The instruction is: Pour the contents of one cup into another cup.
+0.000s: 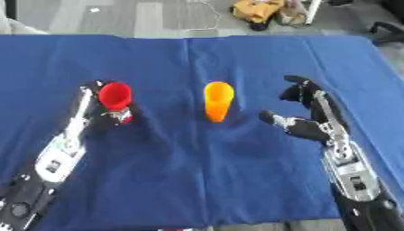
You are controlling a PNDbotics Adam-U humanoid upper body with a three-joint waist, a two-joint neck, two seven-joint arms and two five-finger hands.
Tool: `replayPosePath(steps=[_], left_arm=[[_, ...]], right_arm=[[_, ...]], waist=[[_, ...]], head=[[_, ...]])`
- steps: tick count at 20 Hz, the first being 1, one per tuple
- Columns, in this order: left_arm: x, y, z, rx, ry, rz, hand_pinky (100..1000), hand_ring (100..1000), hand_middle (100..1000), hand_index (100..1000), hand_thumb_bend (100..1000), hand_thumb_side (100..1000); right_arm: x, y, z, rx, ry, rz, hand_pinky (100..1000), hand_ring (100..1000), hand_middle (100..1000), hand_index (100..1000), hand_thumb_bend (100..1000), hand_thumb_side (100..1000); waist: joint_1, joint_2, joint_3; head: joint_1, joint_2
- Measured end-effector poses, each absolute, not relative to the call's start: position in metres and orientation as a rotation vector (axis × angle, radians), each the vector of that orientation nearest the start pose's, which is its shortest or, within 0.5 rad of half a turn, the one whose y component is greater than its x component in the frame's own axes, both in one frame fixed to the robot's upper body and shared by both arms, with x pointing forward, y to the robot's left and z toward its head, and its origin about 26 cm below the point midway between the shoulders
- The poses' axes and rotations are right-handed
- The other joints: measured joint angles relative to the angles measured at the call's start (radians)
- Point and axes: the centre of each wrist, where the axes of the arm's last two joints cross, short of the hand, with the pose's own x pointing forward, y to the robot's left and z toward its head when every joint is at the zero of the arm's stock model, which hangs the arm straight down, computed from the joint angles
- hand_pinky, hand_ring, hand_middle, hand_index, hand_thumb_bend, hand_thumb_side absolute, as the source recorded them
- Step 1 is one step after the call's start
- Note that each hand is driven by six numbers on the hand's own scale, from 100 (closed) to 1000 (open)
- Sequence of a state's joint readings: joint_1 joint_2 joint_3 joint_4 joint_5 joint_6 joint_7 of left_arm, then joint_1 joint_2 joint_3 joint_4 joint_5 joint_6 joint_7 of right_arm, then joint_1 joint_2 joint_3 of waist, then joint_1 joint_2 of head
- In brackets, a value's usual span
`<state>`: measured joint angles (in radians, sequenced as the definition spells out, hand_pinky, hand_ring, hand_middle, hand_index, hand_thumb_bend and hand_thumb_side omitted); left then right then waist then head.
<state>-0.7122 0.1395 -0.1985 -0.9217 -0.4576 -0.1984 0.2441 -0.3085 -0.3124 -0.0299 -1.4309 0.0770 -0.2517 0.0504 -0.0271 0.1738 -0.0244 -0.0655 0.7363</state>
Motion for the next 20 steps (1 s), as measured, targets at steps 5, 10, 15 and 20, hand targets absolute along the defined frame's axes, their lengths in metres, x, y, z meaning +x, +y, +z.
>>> replayPosePath(steps=[5,10,15,20], left_arm=[[0.4369,0.1766,0.0498,0.453,-1.875,-0.664,259,416,472,704,191,253],[0.4359,0.1768,0.0493,0.445,-1.884,-0.634,174,350,449,675,100,187],[0.4334,0.1765,0.0504,0.449,-1.894,-0.620,149,333,433,662,100,178],[0.4311,0.1767,0.0590,0.457,-1.928,-0.617,143,329,428,657,100,180]], right_arm=[[0.3549,-0.3083,0.0665,-0.244,-1.955,0.408,766,661,536,843,770,324],[0.3549,-0.3083,0.0665,-0.244,-1.954,0.407,766,661,536,843,769,324],[0.3549,-0.3083,0.0664,-0.245,-1.953,0.406,766,659,532,843,770,322],[0.3551,-0.3089,0.0648,-0.245,-1.947,0.405,765,657,530,842,783,306]], waist=[[0.001,0.000,0.000],[0.002,0.000,-0.001],[0.004,0.000,-0.001],[0.007,0.000,0.004]], head=[[0.000,0.000],[0.000,0.000],[0.000,0.000],[-0.004,0.000]])
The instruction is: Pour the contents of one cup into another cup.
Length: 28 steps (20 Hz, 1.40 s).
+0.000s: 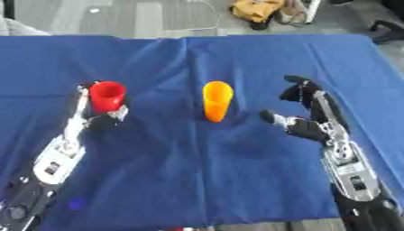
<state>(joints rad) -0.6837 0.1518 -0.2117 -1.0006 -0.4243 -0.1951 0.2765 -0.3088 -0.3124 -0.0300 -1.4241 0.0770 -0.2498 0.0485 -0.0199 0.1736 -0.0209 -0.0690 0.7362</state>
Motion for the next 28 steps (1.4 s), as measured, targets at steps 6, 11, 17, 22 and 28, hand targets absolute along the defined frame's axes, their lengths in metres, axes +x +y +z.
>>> replayPosePath(steps=[6,11,17,22,28], left_arm=[[0.425,0.179,0.072,0.454,-1.978,-0.611,141,327,425,655,100,177],[0.417,0.178,0.082,0.429,-2.015,-0.596,146,328,426,655,100,184],[0.409,0.176,0.093,0.398,-2.049,-0.589,152,331,428,655,100,189],[0.404,0.174,0.099,0.371,-2.067,-0.585,172,340,434,659,100,196],[0.401,0.172,0.104,0.357,-2.079,-0.583,252,361,449,668,100,201]], right_arm=[[0.360,-0.308,0.066,-0.240,-1.944,0.415,764,657,530,842,802,270],[0.368,-0.307,0.065,-0.236,-1.931,0.461,763,658,530,842,820,221],[0.379,-0.303,0.064,-0.232,-1.916,0.517,764,661,532,841,839,237],[0.389,-0.302,0.061,-0.247,-1.900,0.554,763,661,531,840,842,240],[0.396,-0.300,0.057,-0.253,-1.884,0.582,763,660,531,840,845,242]], waist=[[0.003,-0.001,0.010],[0.007,-0.002,0.021],[0.014,-0.006,0.037],[0.021,-0.007,0.051],[0.022,-0.007,0.058]], head=[[-0.005,0.000],[-0.012,0.000],[-0.020,0.000],[-0.024,0.000],[-0.027,0.000]])
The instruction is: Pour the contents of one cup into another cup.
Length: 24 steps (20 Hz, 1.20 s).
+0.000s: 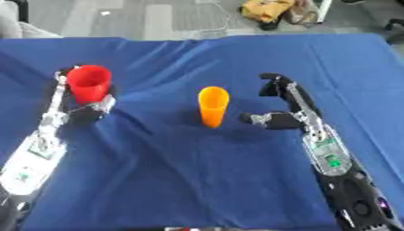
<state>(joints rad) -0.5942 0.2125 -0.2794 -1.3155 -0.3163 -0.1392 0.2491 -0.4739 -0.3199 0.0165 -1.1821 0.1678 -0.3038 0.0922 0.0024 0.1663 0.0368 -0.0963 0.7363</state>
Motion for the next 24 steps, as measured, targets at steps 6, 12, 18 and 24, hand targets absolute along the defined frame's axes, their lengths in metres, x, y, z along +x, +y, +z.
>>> replayPosePath(steps=[6,12,18,24], left_arm=[[0.400,0.170,0.105,0.354,-2.084,-0.586,476,362,446,666,100,207],[0.400,0.170,0.105,0.358,-2.082,-0.584,605,367,445,665,100,208],[0.400,0.169,0.106,0.359,-2.086,-0.580,614,370,445,664,100,210],[0.398,0.168,0.109,0.350,-2.098,-0.569,607,370,445,664,100,213]], right_arm=[[0.399,-0.295,0.052,-0.242,-1.871,0.610,765,661,531,836,849,245],[0.402,-0.289,0.049,-0.234,-1.860,0.636,783,663,531,835,857,252],[0.406,-0.281,0.045,-0.224,-1.847,0.654,802,664,531,835,860,254],[0.410,-0.273,0.041,-0.210,-1.842,0.659,836,693,553,837,879,270]], waist=[[0.000,0.000,0.005],[0.001,0.000,0.009],[0.002,0.000,0.012],[0.003,0.000,0.019]], head=[[-0.003,0.000],[-0.005,-0.001],[-0.009,-0.009],[-0.012,-0.009]])
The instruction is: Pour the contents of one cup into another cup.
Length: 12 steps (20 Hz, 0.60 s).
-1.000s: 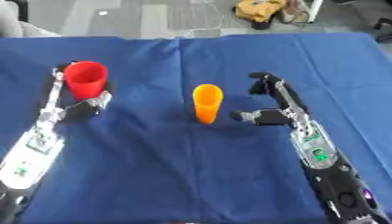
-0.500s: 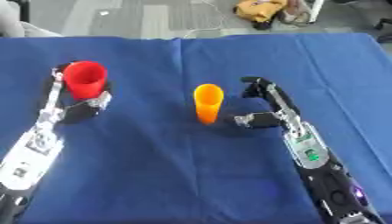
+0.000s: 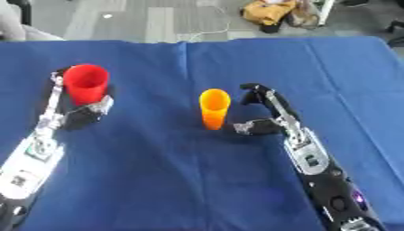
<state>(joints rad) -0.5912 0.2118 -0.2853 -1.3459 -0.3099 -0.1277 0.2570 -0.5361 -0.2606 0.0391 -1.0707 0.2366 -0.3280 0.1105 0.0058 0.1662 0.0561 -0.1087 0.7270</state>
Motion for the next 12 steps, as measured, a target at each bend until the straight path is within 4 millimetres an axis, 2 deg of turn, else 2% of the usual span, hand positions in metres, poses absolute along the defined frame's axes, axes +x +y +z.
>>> replayPosePath(steps=[12], left_arm=[[0.390,0.167,0.111,0.317,-2.107,-0.552,597,371,445,663,100,218]], right_arm=[[0.416,-0.260,0.041,-0.197,-1.849,0.676,838,695,552,837,882,273]], waist=[[0.007,0.000,0.020]], head=[[-0.008,0.000]])
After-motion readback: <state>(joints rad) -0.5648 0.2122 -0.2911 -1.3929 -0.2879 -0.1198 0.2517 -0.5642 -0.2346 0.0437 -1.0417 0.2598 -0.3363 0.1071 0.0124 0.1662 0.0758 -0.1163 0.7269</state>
